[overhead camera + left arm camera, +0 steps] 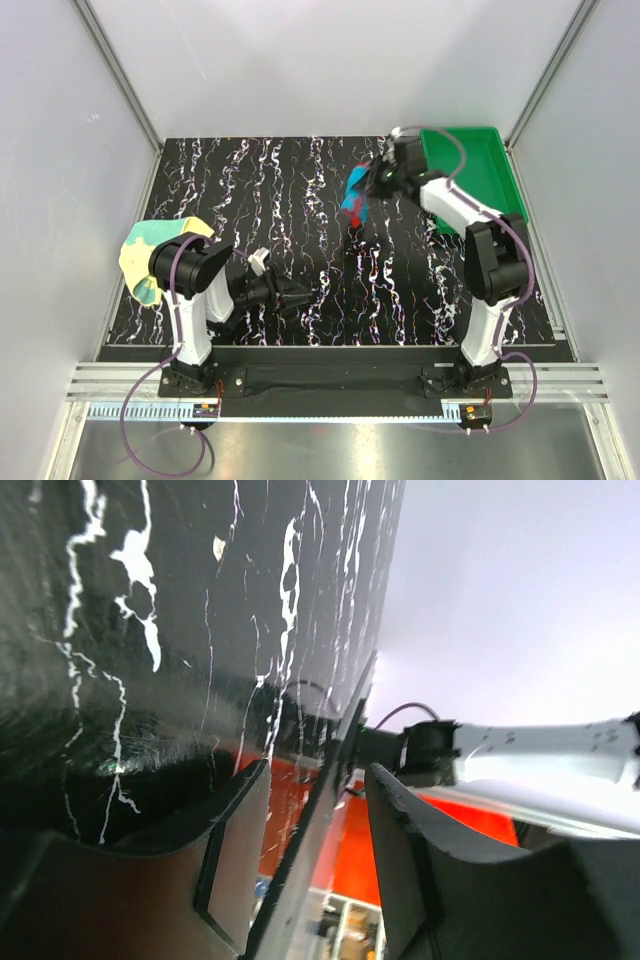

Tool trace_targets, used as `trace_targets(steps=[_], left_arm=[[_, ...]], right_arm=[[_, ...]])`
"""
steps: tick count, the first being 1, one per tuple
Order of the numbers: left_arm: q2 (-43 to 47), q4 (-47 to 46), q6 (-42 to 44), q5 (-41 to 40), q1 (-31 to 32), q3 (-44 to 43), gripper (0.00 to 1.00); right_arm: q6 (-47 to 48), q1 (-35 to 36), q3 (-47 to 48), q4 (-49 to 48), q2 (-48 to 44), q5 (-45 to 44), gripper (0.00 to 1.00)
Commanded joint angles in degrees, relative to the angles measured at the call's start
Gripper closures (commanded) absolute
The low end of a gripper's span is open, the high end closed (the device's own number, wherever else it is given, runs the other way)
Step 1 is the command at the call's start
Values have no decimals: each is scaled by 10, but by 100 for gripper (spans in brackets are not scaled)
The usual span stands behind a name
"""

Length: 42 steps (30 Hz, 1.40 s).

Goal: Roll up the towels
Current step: Place the rolled towel into the container

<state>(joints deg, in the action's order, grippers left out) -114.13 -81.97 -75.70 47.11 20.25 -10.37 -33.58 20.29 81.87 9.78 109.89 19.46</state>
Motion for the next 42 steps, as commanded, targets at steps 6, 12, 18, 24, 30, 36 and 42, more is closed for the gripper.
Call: trace_targets(steps=[6,12,18,24,30,36,42], left_arm=[[-32,-112,76,22,19,3,52],[-34,-103,98,4,29,-1,52],[20,-10,148,-40,50,-2,54],[188,366,263,-235,133,-35,58],[383,653,334,-494,243,-95,57],[422,692,372,-522,253,-108,54],[406,655,376,-515,253,-98,54]], right_arm=[[-47,-161,139,5,18,-43,95],[-90,-249,214,1,96,-121,96],[-139,-287,263,-22,192,-191,98],[-165,-296,390,35,306,-241,99],[-184,-296,394,75,326,-296,100],[-206,-296,392,86,343,-352,99],[-236,-296,452,67,393,-345,99]])
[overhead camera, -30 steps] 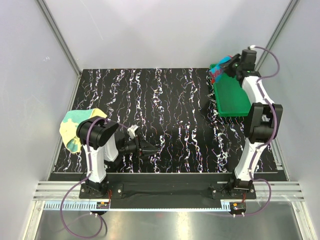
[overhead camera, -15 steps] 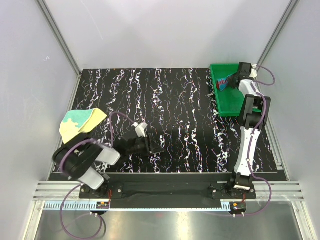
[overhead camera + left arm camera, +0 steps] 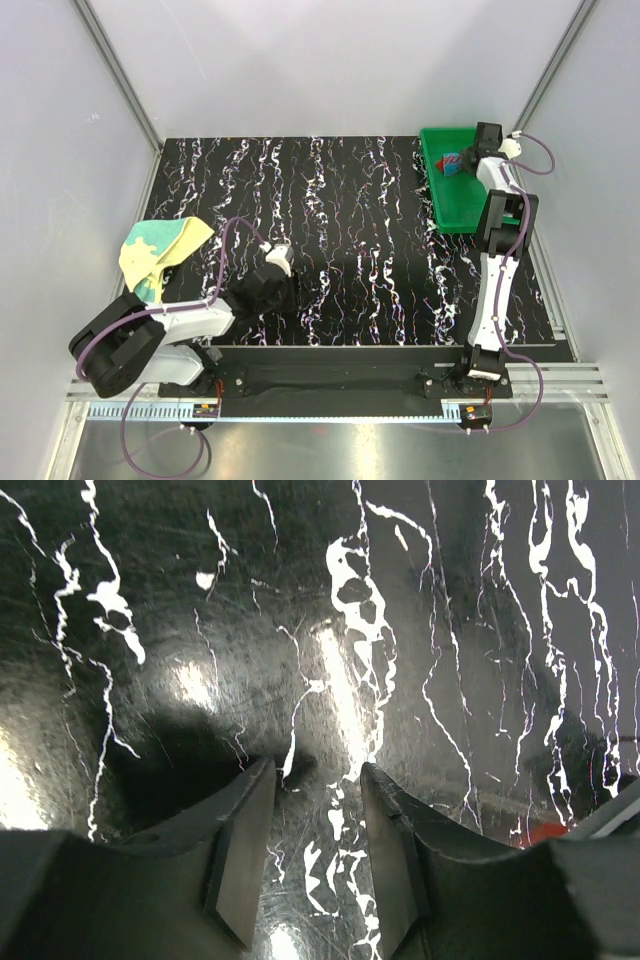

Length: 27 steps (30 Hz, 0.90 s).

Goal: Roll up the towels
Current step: Place the rolled towel into the container

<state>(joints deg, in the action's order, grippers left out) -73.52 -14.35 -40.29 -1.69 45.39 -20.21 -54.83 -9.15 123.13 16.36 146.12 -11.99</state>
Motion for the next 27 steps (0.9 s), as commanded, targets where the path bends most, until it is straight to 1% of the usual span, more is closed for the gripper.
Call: trace_targets(steps=[1,4,5,7,8,9,11,12,14,16,17,19,20,24,26,27], left_arm=[[0,-26,23,-27,2,4,54],[3,-44,21,-28,2,16,54],[0,-49,22,-26,1,16,54],[-5,-56,26,-24,1,16,54],[-7,-58,26,-23,2,15,54],[-11,-66,27,-22,2,17,55],[-16,-73,28,-19,1,16,55],[-21,-74,29,-18,2,16,55],[-26,-81,29,-16,2,14,55],[-29,-85,32,-14,2,14,55],[-29,-88,32,-14,3,14,55],[-32,-90,32,-13,3,15,56],[-31,-93,33,-13,4,15,56],[-47,-93,35,-16,11,6,56],[-51,-90,37,-20,15,2,57],[-51,-90,37,-22,15,2,57]], right_arm=[[-28,-3,47,-4,38,-29,99],[-34,-3,34,-69,48,-8,99],[-34,-3,25,-124,43,-1,99],[-34,-3,-8,-192,36,13,98],[-34,-3,-15,-251,31,17,98],[-30,-5,-36,-288,29,41,98],[-46,-7,-41,-329,18,45,98],[-55,-10,-78,-361,9,51,98],[-83,-12,-108,-407,-7,50,99],[-86,-16,-112,-414,-14,52,99],[-91,-17,-126,-437,-17,50,99],[-106,-24,-137,-452,-18,53,99],[-135,-28,-151,-515,-15,61,100],[-180,-39,-165,-542,-8,95,100],[-200,-44,-181,-583,-16,108,100],[-203,-45,-184,-583,-16,110,100]])
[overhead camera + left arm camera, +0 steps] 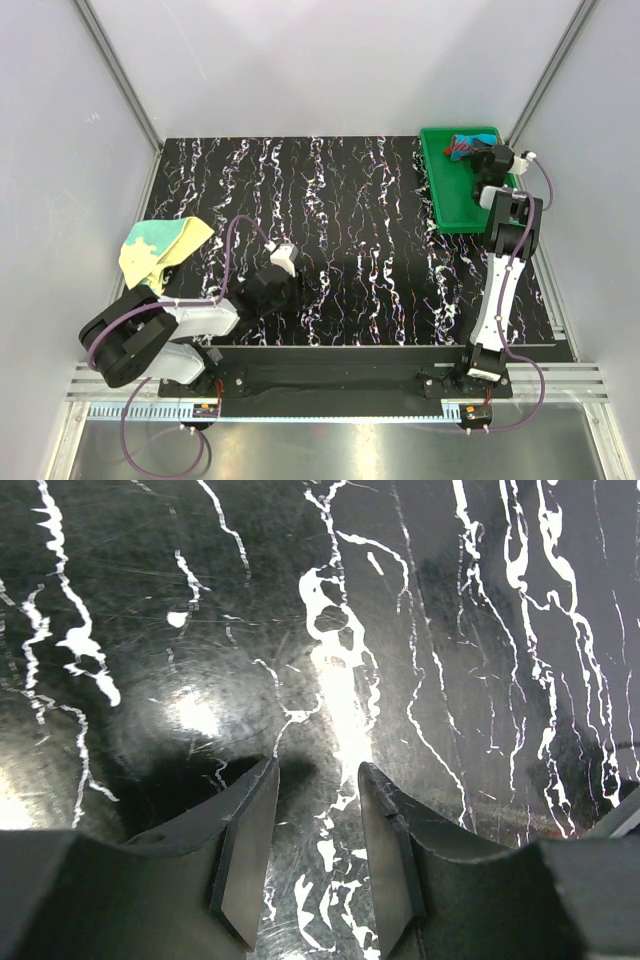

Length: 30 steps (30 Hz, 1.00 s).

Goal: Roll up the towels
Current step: Place the rolled towel into the container

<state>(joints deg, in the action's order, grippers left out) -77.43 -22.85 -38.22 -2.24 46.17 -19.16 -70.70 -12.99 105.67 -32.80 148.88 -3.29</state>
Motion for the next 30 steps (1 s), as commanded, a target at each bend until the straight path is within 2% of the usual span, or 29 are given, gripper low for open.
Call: trace_targets(steps=[1,8,11,18,21,22,25,26,29,30], left_arm=[[-13,-5,17,-18,8,-10,57],[-15,-4,17,-22,13,-13,57],[-17,-2,17,-23,14,-15,58],[-18,-4,18,-26,17,-15,58],[-16,-5,18,-28,18,-14,58],[-17,-7,19,-28,18,-14,58],[-14,-10,19,-29,18,-11,58],[-12,-11,19,-29,19,-11,58],[-11,-13,19,-29,19,-10,58],[-11,-14,19,-29,19,-9,58]], right_arm=[[-45,-7,-13,-106,-52,24,100],[-24,-9,36,-114,-25,48,100],[-15,-10,54,-92,5,59,100],[38,-7,35,-10,4,57,96],[53,-3,50,44,15,57,88],[58,-1,59,68,19,57,76],[53,2,61,92,27,57,66],[48,2,54,91,28,57,58],[37,2,45,95,29,58,50],[35,2,44,97,28,58,43]])
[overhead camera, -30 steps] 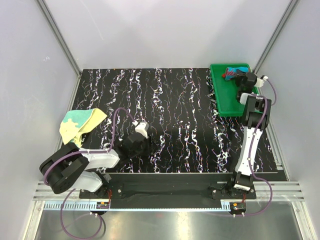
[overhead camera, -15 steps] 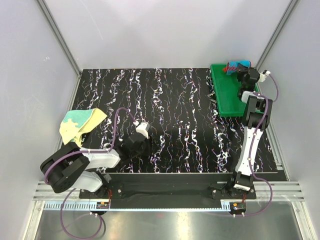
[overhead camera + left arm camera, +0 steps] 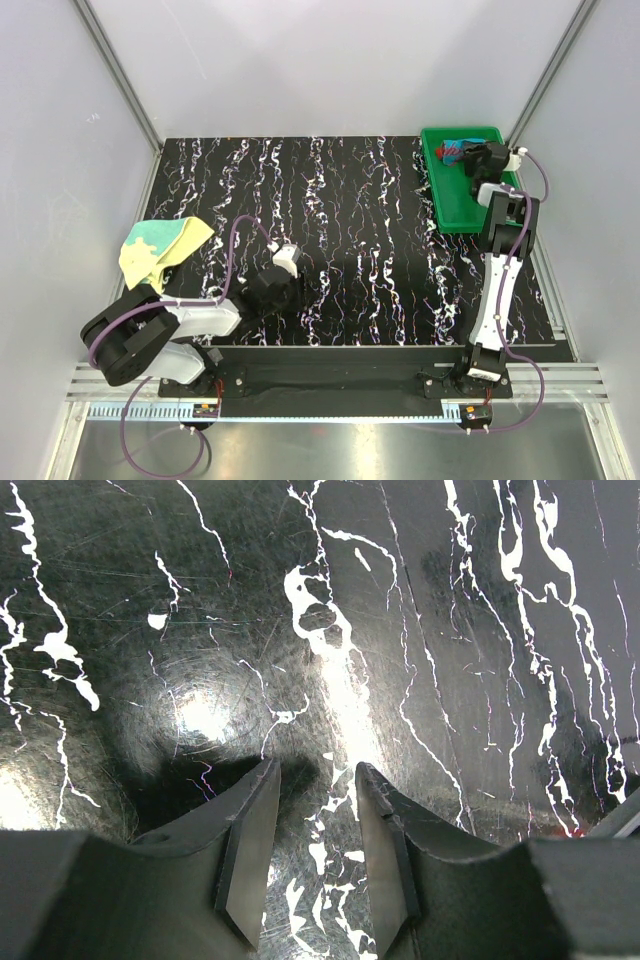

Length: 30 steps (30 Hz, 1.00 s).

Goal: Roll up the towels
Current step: Place the rolled towel into the container

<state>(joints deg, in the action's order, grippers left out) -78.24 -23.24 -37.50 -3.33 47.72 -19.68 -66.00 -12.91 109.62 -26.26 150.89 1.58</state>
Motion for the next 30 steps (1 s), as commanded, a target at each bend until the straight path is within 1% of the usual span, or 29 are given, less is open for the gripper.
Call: trace_targets(steps=[1,5,7,11,12,13,15,23,24,26,30], left_arm=[[-3,-11,12,-18,4,-2,59],[1,-15,12,-17,4,1,59],[2,-18,12,-19,4,3,59],[6,-22,12,-19,4,7,59],[7,-22,12,-20,5,8,59],[7,-24,12,-20,4,8,59],[9,-25,13,-20,5,9,58],[12,-29,13,-23,7,12,58],[12,-29,12,-23,6,13,58],[14,-29,12,-24,7,14,58],[15,-29,13,-26,8,14,58]], right_arm=[[-11,2,1,33,5,11,41],[-4,4,-7,47,-10,10,28],[0,4,-15,57,-25,9,14],[7,4,-37,67,-52,8,9],[8,4,-42,68,-60,9,5],[9,3,-50,70,-66,10,2],[10,3,-59,71,-78,16,0],[23,3,-118,82,-135,27,0],[25,3,-126,69,-150,32,0],[37,3,-147,71,-168,34,0],[55,3,-183,64,-232,44,0]])
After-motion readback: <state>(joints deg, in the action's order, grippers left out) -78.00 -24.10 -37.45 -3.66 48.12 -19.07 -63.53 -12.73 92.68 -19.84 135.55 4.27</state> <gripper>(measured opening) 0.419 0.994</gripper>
